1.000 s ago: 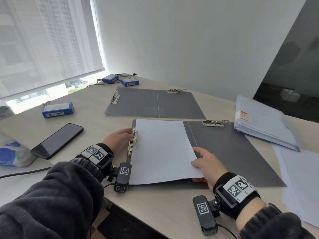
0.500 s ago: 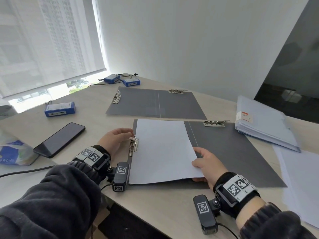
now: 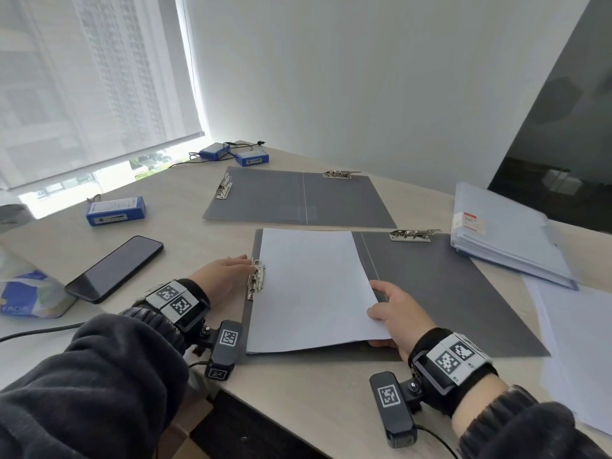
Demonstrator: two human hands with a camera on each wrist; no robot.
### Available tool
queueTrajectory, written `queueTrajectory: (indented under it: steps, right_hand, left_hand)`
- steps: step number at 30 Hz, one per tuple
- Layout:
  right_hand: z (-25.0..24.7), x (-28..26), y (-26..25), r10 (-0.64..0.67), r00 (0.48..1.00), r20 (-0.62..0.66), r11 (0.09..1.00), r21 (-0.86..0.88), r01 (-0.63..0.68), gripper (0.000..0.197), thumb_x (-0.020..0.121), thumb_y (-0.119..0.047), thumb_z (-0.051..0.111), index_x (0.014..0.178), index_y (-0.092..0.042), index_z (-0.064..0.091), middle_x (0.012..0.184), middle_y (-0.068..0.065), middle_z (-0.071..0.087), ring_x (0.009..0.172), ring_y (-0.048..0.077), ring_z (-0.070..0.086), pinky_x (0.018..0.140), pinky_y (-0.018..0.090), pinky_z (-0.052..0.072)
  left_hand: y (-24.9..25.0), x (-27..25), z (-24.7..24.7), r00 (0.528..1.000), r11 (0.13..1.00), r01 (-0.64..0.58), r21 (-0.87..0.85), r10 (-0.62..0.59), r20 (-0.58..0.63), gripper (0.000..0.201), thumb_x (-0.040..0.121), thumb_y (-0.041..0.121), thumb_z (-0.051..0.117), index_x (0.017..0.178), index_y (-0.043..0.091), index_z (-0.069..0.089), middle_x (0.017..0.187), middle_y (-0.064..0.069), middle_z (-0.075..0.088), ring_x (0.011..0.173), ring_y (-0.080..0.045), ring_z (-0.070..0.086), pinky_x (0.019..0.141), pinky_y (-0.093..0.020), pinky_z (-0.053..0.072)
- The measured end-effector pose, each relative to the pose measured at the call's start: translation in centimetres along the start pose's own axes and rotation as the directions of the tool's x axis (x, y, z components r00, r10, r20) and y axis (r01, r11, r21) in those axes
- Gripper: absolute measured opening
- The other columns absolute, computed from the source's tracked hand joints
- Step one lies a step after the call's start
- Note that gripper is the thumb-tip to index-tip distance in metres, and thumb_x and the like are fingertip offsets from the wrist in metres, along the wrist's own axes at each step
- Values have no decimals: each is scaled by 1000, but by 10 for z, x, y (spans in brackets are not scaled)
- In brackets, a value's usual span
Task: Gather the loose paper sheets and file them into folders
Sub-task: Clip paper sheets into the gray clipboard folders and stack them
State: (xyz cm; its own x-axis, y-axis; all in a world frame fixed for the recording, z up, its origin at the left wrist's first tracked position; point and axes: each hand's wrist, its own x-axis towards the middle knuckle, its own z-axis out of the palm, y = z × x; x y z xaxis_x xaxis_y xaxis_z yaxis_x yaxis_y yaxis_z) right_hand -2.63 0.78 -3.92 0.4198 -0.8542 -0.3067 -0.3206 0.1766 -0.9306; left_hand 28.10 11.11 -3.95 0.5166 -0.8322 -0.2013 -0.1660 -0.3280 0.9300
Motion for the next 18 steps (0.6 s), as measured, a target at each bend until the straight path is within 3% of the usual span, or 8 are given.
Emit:
queueTrajectory:
  steps: [3,5,7,10,18]
  right_hand:
    - [0,1,1,-6,1000,4,1000,5,6,52,91,6,50,135,-20,54,120,9,64,80,30,67,50,31,53]
    - [0,1,1,-5,1000,5,1000,3,5,51,91,6,50,133,-21,55,119,8,64,81,30,67,50,32,53]
    - [-1,1,0,-6,1000,2,1000,1,6,49,91,6,50,131,-22,55,117,7,64,81,29,67,50,32,53]
    - [-2,-1,-1,-7,1000,-1,1000,0,7,48,91,7,50,127,-24,54,116,7,64,81,29,66,49,31,52]
    - [-2,-2,-2,-3,1000,4,1000,13,3,47,92,7,49,125,-26,53,114,3,63,84,27,65,49,30,53]
  left_hand:
    - [-1,1,0,999,1000,16,-27,-15,41,43,87,17,73,129,11,64,152,5,43,144,-18,34,122,-43,19]
    - [2,1,1,996,995,-9,101,-1,94,64,77,22,76,137,12,57,160,0,30,146,-18,30,123,-39,15]
    - [6,0,2,991,952,-28,305,-13,134,64,84,21,73,143,17,49,164,-2,18,148,-19,26,120,-31,15]
    - [7,2,1,993,876,-34,481,-25,116,64,89,19,69,147,23,42,166,-6,9,149,-22,22,119,-31,16]
    - [2,12,1,998,802,-12,597,-23,51,76,76,29,81,142,32,44,164,-12,12,152,-22,13,123,-41,13]
